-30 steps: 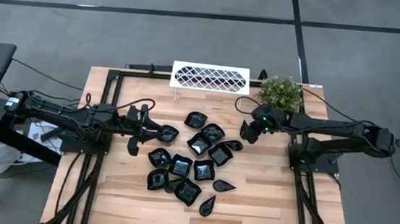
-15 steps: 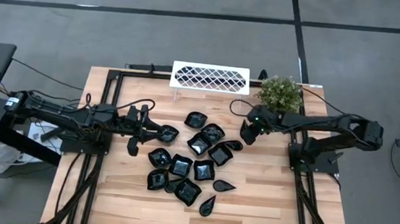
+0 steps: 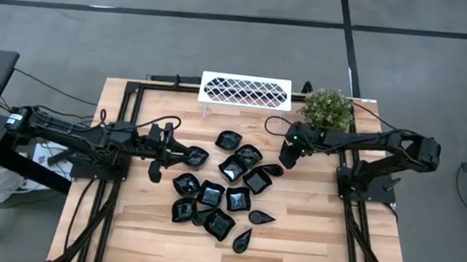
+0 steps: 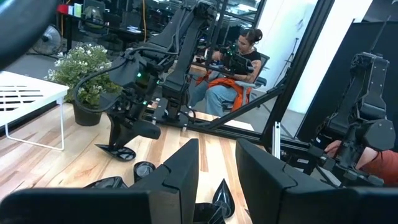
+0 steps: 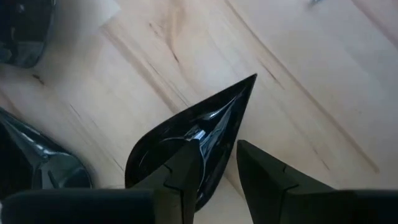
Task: Pick & Place Mini shaped plates
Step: Put the drop-shaped plate on the shelf
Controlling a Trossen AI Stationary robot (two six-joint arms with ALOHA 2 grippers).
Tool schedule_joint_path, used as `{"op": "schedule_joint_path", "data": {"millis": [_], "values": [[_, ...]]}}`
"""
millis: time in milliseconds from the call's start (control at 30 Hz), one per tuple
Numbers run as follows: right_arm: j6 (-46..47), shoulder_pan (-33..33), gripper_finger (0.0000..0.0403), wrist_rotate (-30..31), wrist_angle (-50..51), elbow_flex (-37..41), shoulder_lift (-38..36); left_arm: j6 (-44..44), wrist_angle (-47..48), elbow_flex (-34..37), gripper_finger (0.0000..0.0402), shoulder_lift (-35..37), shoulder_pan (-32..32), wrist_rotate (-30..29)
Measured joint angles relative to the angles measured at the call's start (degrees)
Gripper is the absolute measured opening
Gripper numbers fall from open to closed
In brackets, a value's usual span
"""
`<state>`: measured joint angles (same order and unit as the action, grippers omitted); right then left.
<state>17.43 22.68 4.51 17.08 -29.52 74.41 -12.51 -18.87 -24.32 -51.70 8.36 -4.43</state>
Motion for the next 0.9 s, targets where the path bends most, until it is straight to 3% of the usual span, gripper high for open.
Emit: {"op": "schedule_joint_path", "data": {"millis": [467, 900], "values": [[0.04, 0.0, 0.0095, 0.0, 0.15, 0.0, -0.07, 0.0, 0.0, 0.0, 0.0108, 0.0, 0.0, 0.0], [0.15, 0.0, 0.0051, 0.0, 0.22, 0.0, -0.07, 0.0, 0.0, 0.0, 0.0108, 0.0, 0.0, 0.0]]}}
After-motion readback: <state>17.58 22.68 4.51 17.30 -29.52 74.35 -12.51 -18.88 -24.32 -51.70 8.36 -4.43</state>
